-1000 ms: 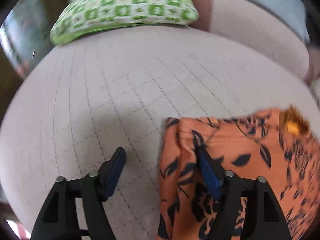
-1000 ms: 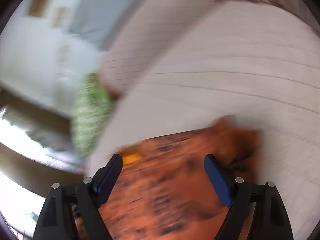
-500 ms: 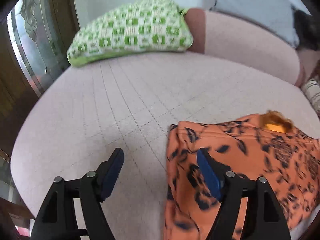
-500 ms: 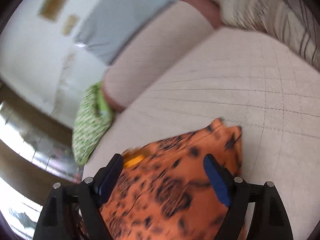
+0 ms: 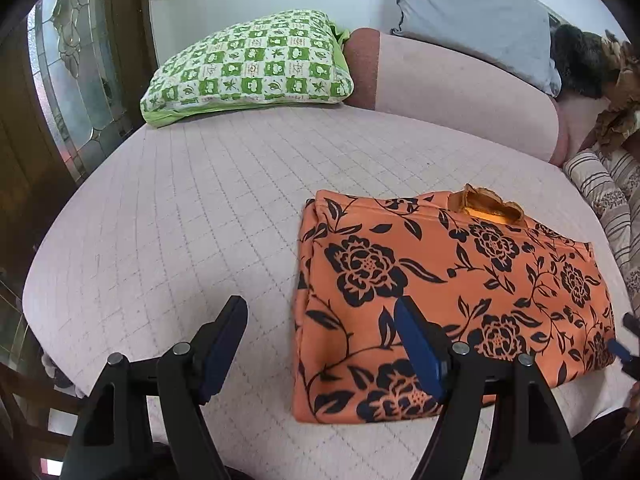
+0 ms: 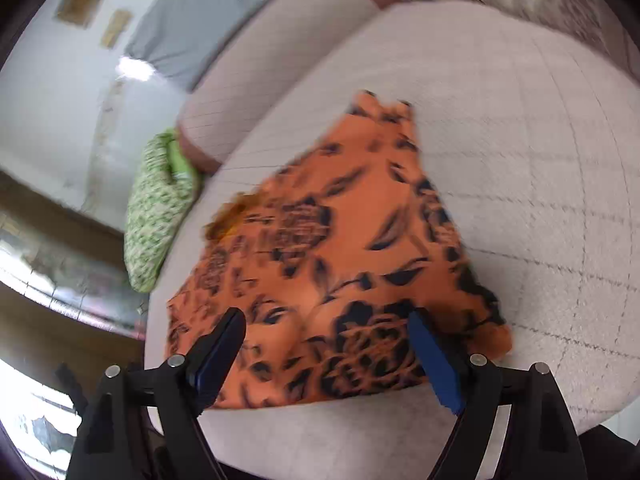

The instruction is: Fold small clothes

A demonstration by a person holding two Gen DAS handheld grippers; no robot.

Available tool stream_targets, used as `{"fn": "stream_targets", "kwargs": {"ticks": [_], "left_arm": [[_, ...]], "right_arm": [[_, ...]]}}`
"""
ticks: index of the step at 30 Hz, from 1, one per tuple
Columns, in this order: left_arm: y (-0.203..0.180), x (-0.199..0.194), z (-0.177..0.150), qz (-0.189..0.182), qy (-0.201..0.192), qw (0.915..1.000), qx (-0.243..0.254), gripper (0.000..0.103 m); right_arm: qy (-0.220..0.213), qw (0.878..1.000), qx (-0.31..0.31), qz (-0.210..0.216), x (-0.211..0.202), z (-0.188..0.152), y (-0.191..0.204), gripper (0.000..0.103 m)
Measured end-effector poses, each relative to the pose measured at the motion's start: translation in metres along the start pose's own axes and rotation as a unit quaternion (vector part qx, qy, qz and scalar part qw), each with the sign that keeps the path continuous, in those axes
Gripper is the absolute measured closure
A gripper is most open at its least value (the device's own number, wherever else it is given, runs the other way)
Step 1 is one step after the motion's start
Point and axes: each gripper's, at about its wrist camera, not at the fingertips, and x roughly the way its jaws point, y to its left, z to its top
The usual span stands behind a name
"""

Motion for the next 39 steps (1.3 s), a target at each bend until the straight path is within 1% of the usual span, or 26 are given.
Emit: {"fn": "stream_targets", "kwargs": {"ticks": [2,3,4,5,6,8,10,12,14,16,18,19,22,24,25,26,27,30,32,33,34,35,36,37,38,39], "left_arm": [[-0.001,-0.001,-0.002,-0.003,0.002,1.0,-0.001,0.027],[-0.002,-0.001,-0.003,-0.004,0.005,1.0,-0.001,0.027],[-0.003,-0.001,-0.003,-0.005,0.006,1.0,0.0,0.027],[-0.004,0.0,-0.003,-0.005,0.008,1.0,0.001,0.027],[-0.005,-0.001,-0.004,-0.005,0.009,0.9999,0.005,0.027],[-0.007,-0.003,-0.007,-0.002,0.004,0.9999,0.011,0.027],[-0.008,-0.003,-0.01,-0.001,0.0,0.9999,0.012,0.027],[-0.012,0.0,-0.015,-0.008,0.001,0.9999,0.008,0.027],[-0.022,0.007,-0.022,-0.015,0.007,0.9998,0.014,0.027],[-0.035,0.014,-0.027,-0.02,0.015,0.9993,0.028,0.027],[-0.047,0.019,-0.03,-0.026,0.017,0.9986,0.042,0.027],[-0.054,0.02,-0.03,-0.031,0.017,0.9982,0.049,0.027],[-0.075,0.026,-0.028,-0.044,0.012,0.9972,0.06,0.027],[-0.086,0.032,-0.026,-0.048,0.016,0.9966,0.065,0.027],[-0.093,0.037,-0.025,-0.05,0.018,0.9963,0.068,0.027],[-0.098,0.04,-0.025,-0.05,0.021,0.9959,0.072,0.027],[-0.103,0.042,-0.025,-0.051,0.024,0.9955,0.077,0.027],[-0.112,0.042,-0.025,-0.054,0.019,0.9946,0.087,0.027],[-0.116,0.041,-0.025,-0.055,0.015,0.9942,0.091,0.027],[-0.117,0.04,-0.025,-0.057,0.014,0.9941,0.092,0.027],[-0.117,0.039,-0.025,-0.056,0.013,0.994,0.093,0.027],[-0.116,0.039,-0.025,-0.054,0.013,0.994,0.094,0.027],[-0.115,0.039,-0.025,-0.053,0.011,0.9941,0.094,0.027],[-0.114,0.038,-0.025,-0.051,0.009,0.9943,0.093,0.027],[-0.113,0.039,-0.024,-0.049,0.009,0.9944,0.093,0.027],[-0.112,0.038,-0.023,-0.047,0.007,0.9946,0.092,0.027]], "right_arm": [[-0.009,1.0,-0.019,0.008,-0.007,-0.001,0.006,0.017],[-0.011,1.0,-0.016,0.005,-0.007,0.0,0.002,0.014],[-0.009,1.0,-0.005,-0.005,-0.002,0.001,-0.005,0.014],[0.002,0.999,0.015,-0.03,0.007,0.002,-0.021,0.015],[0.005,0.999,0.034,-0.023,0.01,0.003,-0.032,0.015],[-0.011,0.999,0.05,-0.006,-0.004,0.003,-0.029,0.015],[-0.026,0.999,0.02,0.002,-0.022,-0.001,-0.014,0.015],[-0.038,0.999,0.017,0.01,-0.039,-0.011,-0.009,0.014],[-0.038,0.998,0.039,0.013,-0.047,-0.023,-0.014,0.014],[-0.018,0.997,0.076,-0.008,-0.041,-0.037,-0.025,0.014],[-0.006,0.994,0.11,-0.014,-0.039,-0.04,-0.037,0.014],[-0.005,0.992,0.126,-0.011,-0.039,-0.04,-0.044,0.014],[-0.021,0.99,0.14,0.001,-0.041,-0.031,-0.053,0.014],[-0.018,0.986,0.163,0.012,-0.029,-0.022,-0.06,0.014],[-0.004,0.98,0.199,0.02,-0.015,-0.019,-0.069,0.014],[-0.004,0.98,0.199,0.02,-0.015,-0.019,-0.069,0.013],[-0.01,0.976,0.216,0.023,-0.014,-0.018,-0.069,0.013],[-0.019,0.972,0.231,0.043,-0.017,-0.016,-0.068,0.013],[-0.023,0.965,0.256,0.046,-0.012,-0.015,-0.074,0.016],[-0.029,0.963,0.265,0.048,-0.011,-0.015,-0.077,0.027],[-0.033,0.961,0.271,0.042,-0.011,-0.016,-0.079,0.051],[-0.033,0.962,0.268,0.03,-0.011,-0.014,-0.077,0.073],[-0.03,0.965,0.26,0.02,-0.011,-0.013,-0.074,0.092],[-0.03,0.97,0.243,0.004,-0.014,-0.011,-0.07,0.092],[-0.035,0.978,0.205,-0.013,-0.019,-0.008,-0.058,0.092],[-0.035,0.978,0.205,-0.013,-0.019,-0.008,-0.058,0.092]]}}
